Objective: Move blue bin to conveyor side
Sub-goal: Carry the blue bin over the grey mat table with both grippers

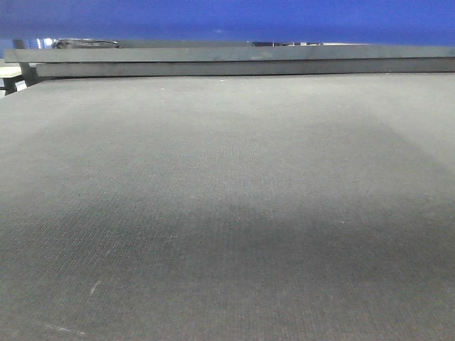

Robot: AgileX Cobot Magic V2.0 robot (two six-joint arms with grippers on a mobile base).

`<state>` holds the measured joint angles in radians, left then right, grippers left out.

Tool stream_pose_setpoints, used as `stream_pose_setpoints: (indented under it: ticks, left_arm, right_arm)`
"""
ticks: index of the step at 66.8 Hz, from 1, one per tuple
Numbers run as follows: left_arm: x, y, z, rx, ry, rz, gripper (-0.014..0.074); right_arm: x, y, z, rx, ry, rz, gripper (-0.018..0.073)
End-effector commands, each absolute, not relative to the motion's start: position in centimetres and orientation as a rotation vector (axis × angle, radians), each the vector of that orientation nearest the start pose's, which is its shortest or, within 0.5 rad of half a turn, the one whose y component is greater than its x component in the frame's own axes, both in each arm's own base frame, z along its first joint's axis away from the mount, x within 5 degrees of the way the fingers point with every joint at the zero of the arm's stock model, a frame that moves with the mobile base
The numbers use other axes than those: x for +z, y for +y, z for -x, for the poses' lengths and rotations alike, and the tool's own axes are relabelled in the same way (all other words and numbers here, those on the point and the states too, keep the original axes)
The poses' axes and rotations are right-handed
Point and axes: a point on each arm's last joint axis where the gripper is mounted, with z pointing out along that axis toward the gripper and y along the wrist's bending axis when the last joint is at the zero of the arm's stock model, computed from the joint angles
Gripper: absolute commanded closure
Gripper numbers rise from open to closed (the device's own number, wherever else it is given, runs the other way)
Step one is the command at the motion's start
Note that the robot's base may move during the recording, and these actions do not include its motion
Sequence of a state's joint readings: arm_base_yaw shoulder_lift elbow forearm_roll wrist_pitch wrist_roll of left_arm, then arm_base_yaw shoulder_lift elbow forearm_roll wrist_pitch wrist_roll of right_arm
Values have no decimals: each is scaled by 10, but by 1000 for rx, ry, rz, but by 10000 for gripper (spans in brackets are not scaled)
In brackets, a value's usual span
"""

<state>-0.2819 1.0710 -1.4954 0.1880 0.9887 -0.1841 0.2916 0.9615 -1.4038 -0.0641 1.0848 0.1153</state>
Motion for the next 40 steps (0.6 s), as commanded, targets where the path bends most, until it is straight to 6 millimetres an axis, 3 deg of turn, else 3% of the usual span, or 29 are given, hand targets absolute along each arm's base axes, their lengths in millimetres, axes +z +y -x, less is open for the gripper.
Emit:
stream_pose_setpoints:
  ticks: [1,40]
  left_arm:
    - [509,-39,-178,-83,1876,-139,613]
    - [510,-39,-179,-84,1871,-139,613]
  right_arm:
    - [503,39,-148,181,1834,195,637]
    - [503,39,-148,181,1834,195,637]
